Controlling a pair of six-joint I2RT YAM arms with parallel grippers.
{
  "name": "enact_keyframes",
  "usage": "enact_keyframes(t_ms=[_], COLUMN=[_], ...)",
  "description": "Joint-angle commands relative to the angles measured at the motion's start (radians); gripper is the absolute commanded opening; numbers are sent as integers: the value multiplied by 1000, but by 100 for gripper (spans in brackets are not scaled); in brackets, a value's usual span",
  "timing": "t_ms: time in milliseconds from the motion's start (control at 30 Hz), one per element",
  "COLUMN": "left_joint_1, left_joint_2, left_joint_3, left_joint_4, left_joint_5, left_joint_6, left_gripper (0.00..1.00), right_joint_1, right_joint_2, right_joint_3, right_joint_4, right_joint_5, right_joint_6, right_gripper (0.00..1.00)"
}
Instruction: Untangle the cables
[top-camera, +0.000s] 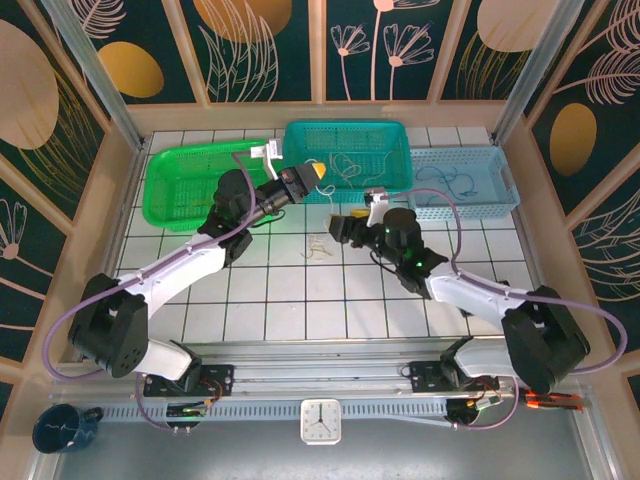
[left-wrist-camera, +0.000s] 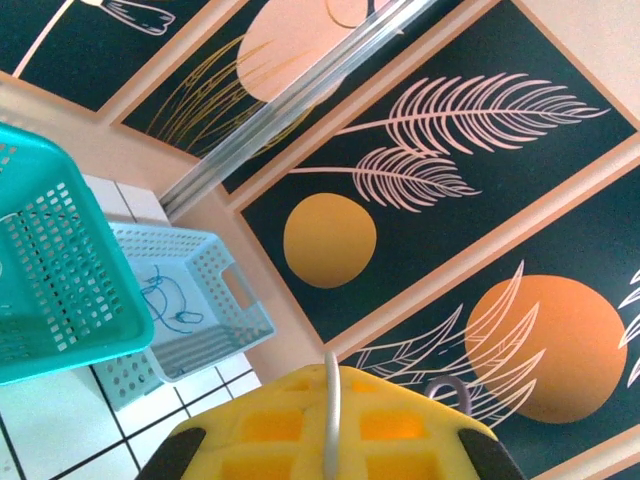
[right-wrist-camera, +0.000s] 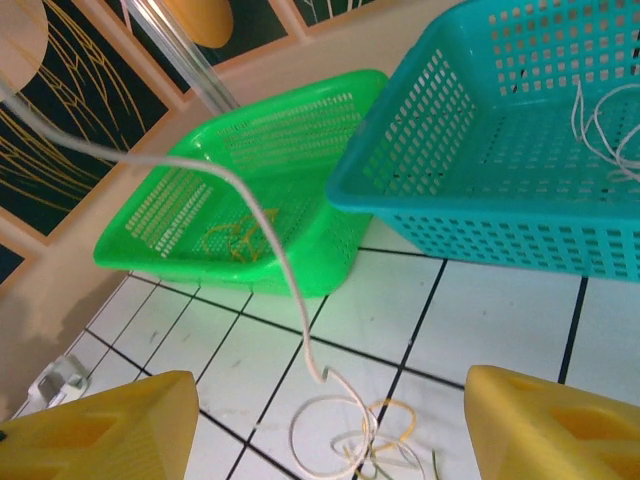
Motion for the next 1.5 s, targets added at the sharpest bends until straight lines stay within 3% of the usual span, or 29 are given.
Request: enact_keyframes(t_ms=[0,200,300,500,633,867,1467], left_joint_1=[-8,-18,-22,-27,-31,-35,-34], left_joint_2=[-25,-24,-26,-30,-27,-16,136], left_joint_3=[52,100,135,229,295,419,915], left_joint_4=[4,-8,-20,-31,-34,-64,-341], left_joint_5=[24,31,34,38,41,43,63], left_joint_6=[-11,-23,-29,-59,-84,-95,57], left_gripper=[0,0,0,0,0,0,0], right_joint_1=[-3,-3,-3,-3,-4,-3,-4], right_joint_2=[45,152,202,289,334,398,457], right_joint_3=[61,103,113,110,111,99,-84], right_joint_4=[96,186,231,316,353,376,447], right_joint_5=[49,89,104,127,150,181,259], right_joint_6=[-28,-14,-4,42,69,89,191], right_gripper=[71,71,65,40,30,29,28])
